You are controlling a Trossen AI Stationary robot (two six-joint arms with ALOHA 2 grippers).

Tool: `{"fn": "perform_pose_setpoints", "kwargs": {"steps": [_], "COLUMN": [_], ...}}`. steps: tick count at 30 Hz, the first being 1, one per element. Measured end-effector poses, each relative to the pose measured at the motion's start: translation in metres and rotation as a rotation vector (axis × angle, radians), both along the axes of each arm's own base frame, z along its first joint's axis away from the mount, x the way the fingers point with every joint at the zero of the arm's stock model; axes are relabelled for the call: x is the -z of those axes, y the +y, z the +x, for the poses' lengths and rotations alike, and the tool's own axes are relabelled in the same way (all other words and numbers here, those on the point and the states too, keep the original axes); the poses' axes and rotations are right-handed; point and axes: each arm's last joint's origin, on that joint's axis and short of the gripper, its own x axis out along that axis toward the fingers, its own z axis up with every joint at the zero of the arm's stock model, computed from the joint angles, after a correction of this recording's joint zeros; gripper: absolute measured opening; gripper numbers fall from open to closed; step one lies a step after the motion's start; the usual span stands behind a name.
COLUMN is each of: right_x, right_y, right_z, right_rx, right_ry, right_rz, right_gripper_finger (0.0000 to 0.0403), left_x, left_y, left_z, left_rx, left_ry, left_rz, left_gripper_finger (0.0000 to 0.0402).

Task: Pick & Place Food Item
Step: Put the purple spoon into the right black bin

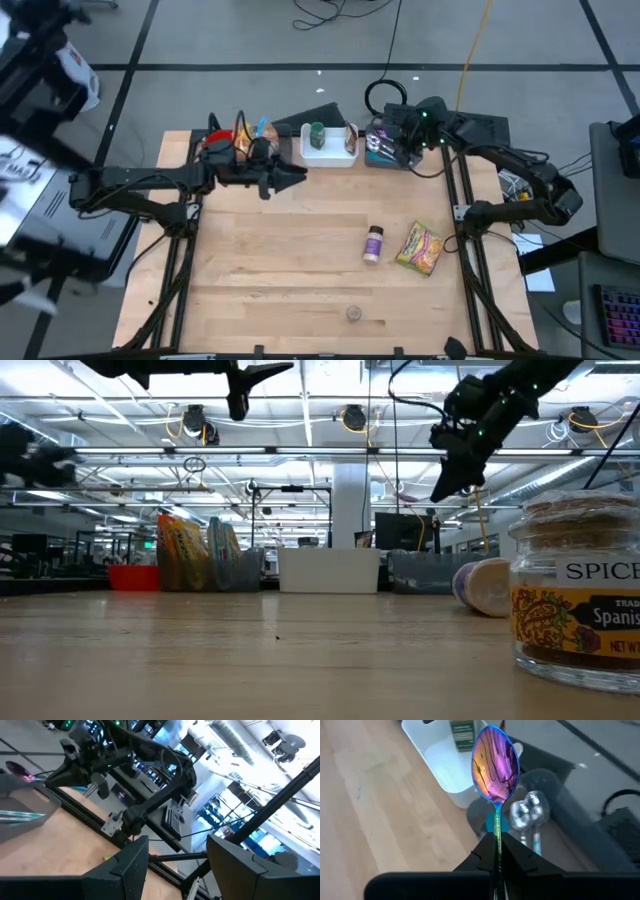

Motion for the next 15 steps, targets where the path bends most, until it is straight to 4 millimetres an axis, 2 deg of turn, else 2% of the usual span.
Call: {"fn": "perform_pose_setpoints", "kwargs": {"steps": [6, 15], "right_x": [0.027, 0.047], "right_y": [-0.005, -0.019], "right_z": [-0.006, -0.009], "right_rx": [0.061, 0.090], "right_ry": [-0.043, -0.034], "right_rz": [0.017, 0.011], "right_gripper_finger": [0.0002, 0.0002], "left_x": [0.004, 0.000], "left_y": [0.002, 0.006], "left_z": [0.004, 0.003], "left_rx": [-0.070, -0.186], "left_ry": [0.013, -0.030], "left_rz": [-0.013, -0.052], "left_gripper_finger": [0.0209, 0.0209]}}
